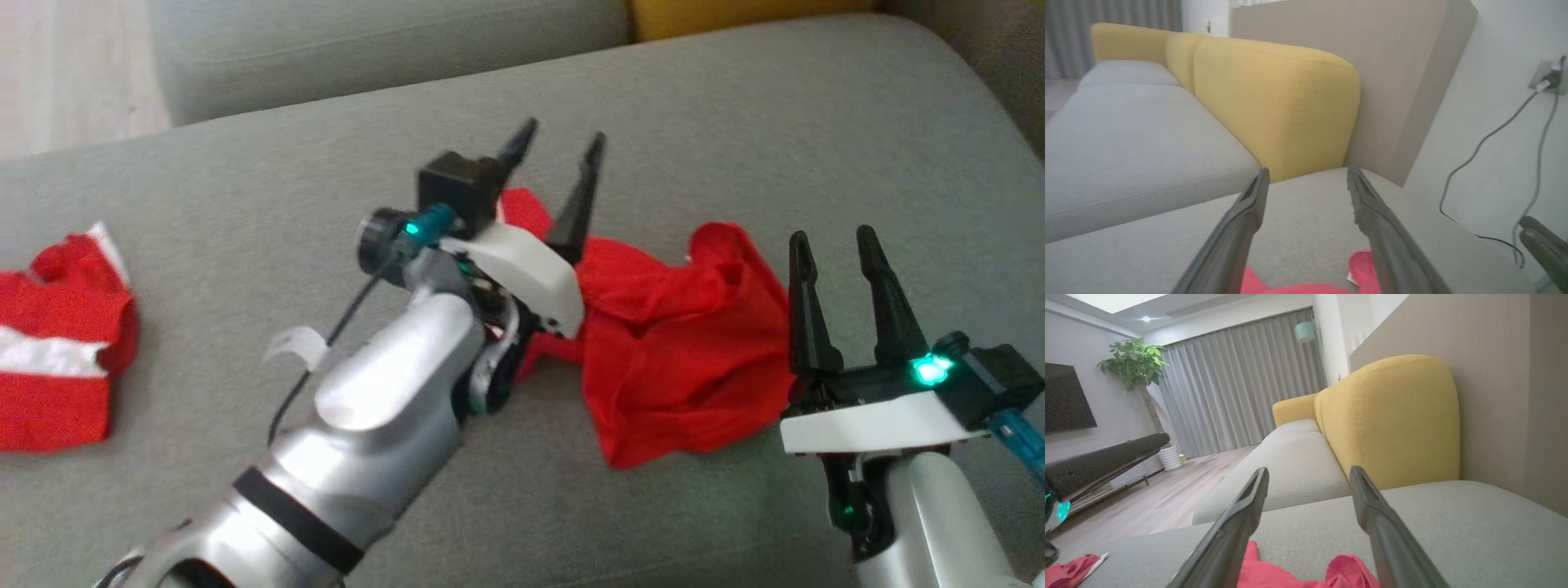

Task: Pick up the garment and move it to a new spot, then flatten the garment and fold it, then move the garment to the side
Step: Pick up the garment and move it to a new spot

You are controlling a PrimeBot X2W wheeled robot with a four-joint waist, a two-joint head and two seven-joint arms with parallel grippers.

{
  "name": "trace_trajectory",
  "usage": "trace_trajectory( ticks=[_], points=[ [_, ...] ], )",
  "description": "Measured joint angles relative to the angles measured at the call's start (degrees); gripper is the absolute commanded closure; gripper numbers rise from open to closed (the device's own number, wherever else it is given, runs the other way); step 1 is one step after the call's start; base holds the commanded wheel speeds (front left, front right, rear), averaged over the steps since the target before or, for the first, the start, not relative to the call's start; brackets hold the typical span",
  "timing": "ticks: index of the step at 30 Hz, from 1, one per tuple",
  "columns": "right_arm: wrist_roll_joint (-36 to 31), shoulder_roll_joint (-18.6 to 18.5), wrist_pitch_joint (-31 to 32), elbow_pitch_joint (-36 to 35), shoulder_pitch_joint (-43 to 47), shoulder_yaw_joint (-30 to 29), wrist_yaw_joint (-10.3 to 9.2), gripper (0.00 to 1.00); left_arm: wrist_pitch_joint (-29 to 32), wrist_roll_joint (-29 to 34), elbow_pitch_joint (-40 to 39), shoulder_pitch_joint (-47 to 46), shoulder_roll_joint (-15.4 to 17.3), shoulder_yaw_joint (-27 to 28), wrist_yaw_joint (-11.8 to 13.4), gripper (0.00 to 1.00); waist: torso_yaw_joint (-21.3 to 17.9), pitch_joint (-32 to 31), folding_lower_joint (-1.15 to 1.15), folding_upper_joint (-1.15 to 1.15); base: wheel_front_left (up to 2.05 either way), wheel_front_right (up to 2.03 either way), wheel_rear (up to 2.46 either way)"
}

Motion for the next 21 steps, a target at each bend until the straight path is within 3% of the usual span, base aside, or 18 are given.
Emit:
trace_trajectory(
  ticks=[3, 6, 13, 21],
  points=[
    [-0.86, 0.0, 0.0, 0.32, 0.05, -0.37, 0.0, 0.0, -0.48, 1.91, 1.2, 0.03, 1.75, 4.26, 0.0, 0.0, 3.41, -0.65, 0.0, 0.0, 0.0, 0.0, 0.0],
    [-2.03, -0.01, 0.02, 0.47, 0.33, -0.4, 0.0, 0.0, -0.49, 4.81, -0.52, 2.15, 5.63, 8.84, -0.07, 0.0, 6.16, -1.36, 0.0, 0.0, 0.0, 0.0, 0.0],
    [-3.18, 0.01, 0.4, 1.58, 2.95, -0.74, 0.0, 0.0, -0.49, 9.64, -5.98, 19.13, 12.38, 16.4, -1.82, 0.0, 11.85, -4.25, 0.0, 0.0, 0.0, 0.0, 0.0],
    [-4.48, 0.03, 0.96, 1.92, 6.72, -1.37, 0.0, 0.0, -0.49, 12.23, -15.57, 36.46, 12.45, 27.58, -3.77, 0.0, 15.98, -7.3, 0.0, 0.0, 0.0, 0.0, 0.0]
  ],
)
